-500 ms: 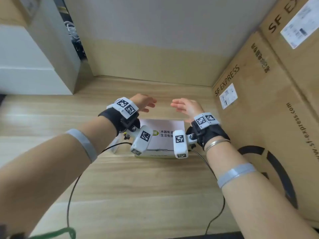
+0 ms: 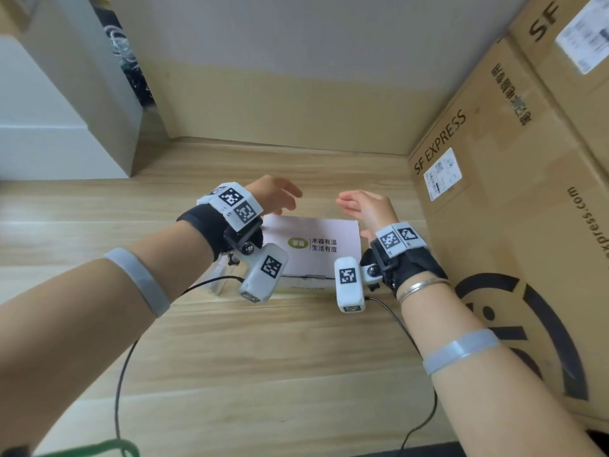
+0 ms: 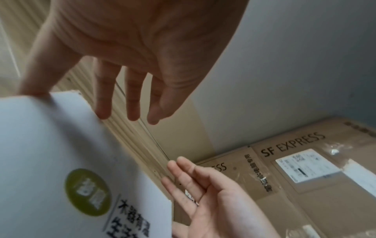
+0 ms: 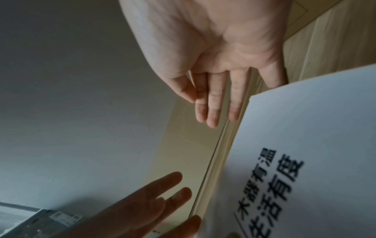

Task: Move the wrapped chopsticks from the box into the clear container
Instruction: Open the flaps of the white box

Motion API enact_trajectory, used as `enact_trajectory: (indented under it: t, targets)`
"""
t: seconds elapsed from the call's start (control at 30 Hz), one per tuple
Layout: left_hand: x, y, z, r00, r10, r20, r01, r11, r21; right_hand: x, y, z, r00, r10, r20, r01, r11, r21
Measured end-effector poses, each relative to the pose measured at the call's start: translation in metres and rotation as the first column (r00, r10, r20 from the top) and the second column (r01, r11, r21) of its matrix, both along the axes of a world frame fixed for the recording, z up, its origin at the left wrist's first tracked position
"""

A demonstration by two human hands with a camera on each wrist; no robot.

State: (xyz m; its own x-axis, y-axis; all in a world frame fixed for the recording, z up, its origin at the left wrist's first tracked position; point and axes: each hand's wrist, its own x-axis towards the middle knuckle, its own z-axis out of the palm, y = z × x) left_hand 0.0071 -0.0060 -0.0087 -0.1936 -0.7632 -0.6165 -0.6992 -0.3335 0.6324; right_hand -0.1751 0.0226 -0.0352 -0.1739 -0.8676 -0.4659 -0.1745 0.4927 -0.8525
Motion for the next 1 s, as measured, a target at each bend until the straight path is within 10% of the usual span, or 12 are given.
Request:
enact_trajectory:
  t: [0.13, 0.3, 0.53, 1.0]
  targets:
    - [0.005, -0.002, -0.007, 0.978, -0.181, 0.107, 0.193, 0.975, -0.109, -0.006, -0.004, -0.007, 0.993, -0.12, 0.022, 0.12, 0.993, -0.013]
    - [0.003, 0.005, -0.02, 0.758, -0.522, 0.392, 0.594, 0.8, -0.083, -0.01, 0.002, -0.024, 0.986, -0.165, 0.014, 0.165, 0.986, 0.007]
    - [-0.003, 0.011, -0.033, 0.546, -0.636, 0.545, 0.757, 0.654, 0.004, -0.013, 0.011, -0.037, 0.979, -0.202, 0.027, 0.201, 0.979, 0.024]
    - [0.009, -0.011, -0.014, 0.714, -0.652, 0.255, 0.686, 0.725, -0.067, -0.025, 0.019, -0.034, 0.914, -0.29, 0.284, 0.271, 0.957, 0.104]
